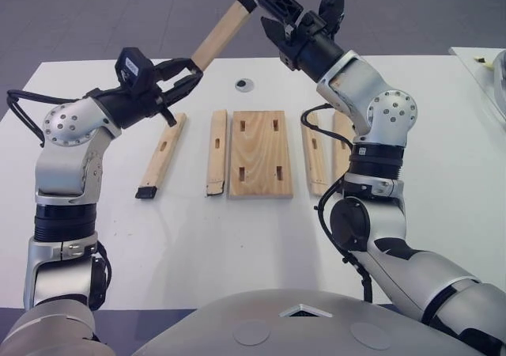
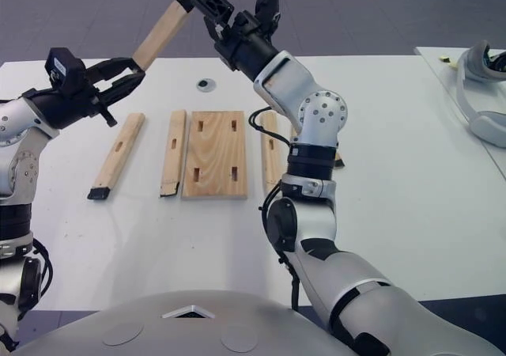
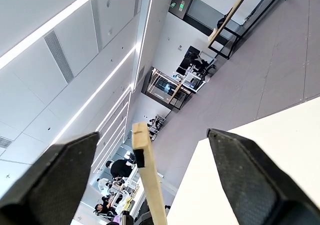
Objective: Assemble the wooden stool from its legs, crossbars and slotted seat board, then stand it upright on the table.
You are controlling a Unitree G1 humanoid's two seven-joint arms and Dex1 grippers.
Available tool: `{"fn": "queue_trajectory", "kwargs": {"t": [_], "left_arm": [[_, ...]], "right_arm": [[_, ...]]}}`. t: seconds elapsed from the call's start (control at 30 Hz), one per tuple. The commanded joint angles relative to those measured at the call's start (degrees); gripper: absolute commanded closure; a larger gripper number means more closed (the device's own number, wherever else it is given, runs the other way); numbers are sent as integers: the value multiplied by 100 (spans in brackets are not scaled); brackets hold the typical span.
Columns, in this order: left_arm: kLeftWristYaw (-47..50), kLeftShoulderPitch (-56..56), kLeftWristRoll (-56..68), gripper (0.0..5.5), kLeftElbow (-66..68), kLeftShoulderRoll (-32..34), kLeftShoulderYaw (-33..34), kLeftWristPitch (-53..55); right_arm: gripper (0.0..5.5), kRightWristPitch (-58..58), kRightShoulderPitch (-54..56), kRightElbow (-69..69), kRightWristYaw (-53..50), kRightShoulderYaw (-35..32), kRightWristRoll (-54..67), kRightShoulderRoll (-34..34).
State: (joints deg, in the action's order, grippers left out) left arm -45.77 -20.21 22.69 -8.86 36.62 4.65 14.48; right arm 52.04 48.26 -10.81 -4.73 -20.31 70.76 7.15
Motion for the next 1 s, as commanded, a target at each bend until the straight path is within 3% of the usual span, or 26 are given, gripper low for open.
{"fn": "queue_trajectory", "kwargs": {"t": [0.03,0.57,0.83,0.87,1.0], "left_arm": [[51,-121,36,422,-208,-78,-96,204],[114,36,-39,422,-246,-87,86,329],[176,259,-86,422,-105,-114,117,321],[329,301,-28,384,-50,-225,191,407],[727,1104,-190,362,50,-363,463,278]], "right_arm": [[167,-11,155,-17,-147,217,224,570],[491,-526,51,24,-279,426,326,436],[501,-651,73,-16,-253,441,324,367],[501,-667,66,-2,-246,462,277,343],[510,-1503,-150,475,346,1302,-1668,-556]]}}
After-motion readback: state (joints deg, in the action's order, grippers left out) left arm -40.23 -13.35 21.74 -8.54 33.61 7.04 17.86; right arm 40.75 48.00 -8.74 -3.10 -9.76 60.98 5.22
